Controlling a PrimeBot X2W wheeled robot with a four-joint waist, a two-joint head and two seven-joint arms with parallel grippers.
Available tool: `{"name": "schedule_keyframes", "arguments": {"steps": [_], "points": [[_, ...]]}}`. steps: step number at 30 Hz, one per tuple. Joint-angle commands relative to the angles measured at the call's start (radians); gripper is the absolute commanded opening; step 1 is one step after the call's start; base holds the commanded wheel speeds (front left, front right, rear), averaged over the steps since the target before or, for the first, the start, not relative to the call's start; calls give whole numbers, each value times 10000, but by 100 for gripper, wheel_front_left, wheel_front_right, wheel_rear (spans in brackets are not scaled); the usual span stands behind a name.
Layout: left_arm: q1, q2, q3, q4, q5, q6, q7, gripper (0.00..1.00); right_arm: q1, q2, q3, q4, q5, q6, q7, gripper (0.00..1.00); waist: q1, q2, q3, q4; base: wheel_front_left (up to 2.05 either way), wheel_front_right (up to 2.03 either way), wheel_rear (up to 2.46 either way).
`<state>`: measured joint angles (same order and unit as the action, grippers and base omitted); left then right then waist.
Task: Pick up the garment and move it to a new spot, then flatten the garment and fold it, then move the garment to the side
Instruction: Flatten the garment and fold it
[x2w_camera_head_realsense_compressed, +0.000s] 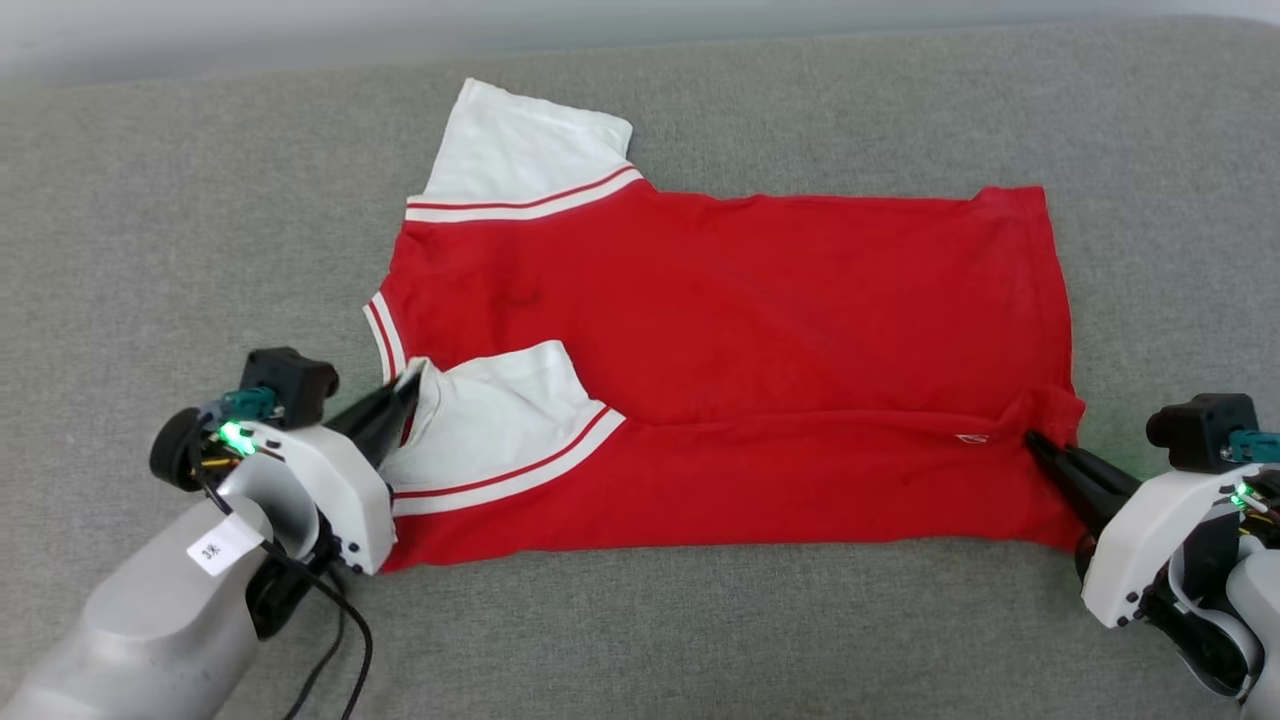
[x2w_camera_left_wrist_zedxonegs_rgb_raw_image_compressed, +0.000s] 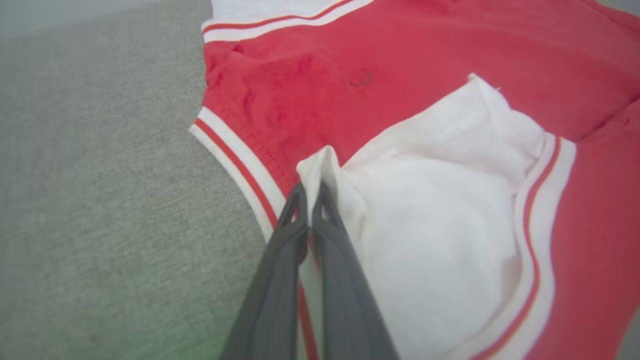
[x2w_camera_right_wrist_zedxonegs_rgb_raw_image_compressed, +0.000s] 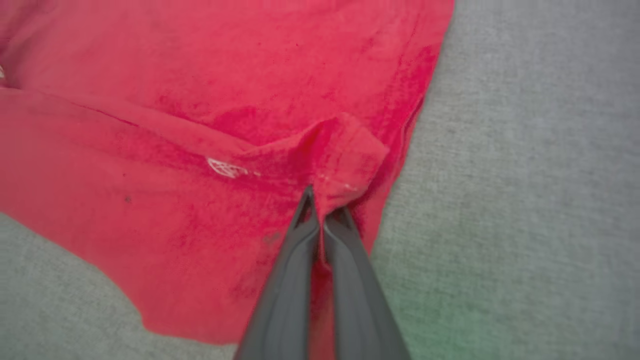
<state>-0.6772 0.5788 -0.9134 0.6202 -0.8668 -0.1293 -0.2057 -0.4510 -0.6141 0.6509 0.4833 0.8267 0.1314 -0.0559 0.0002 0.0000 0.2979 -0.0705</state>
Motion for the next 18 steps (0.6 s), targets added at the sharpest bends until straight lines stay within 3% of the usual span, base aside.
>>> {"name": "schedule_keyframes", "arguments": {"steps": [1, 9, 15, 18], "points": [[-186, 8, -18, 103, -74, -2, -100, 100, 24, -34, -24, -24, -5, -15, -99, 100, -2, 0, -124, 45, 0, 0, 0], [-703, 412, -264, -120, -394, -3, -39, 100, 456, -302, -483, -577, -141, -15, -489, 100, -2, 0, -790, 282, 0, 0, 0], [-1225, 956, -478, -950, -899, -5, 1383, 100, 752, -280, -873, -976, -477, -15, -337, 100, -2, 0, -1115, 443, 0, 0, 0], [-1413, 1111, -657, -1413, -1410, -5, 2642, 100, 862, -211, -1061, -1143, -637, -15, -239, 100, -2, 0, -1213, 515, 0, 0, 0]]}}
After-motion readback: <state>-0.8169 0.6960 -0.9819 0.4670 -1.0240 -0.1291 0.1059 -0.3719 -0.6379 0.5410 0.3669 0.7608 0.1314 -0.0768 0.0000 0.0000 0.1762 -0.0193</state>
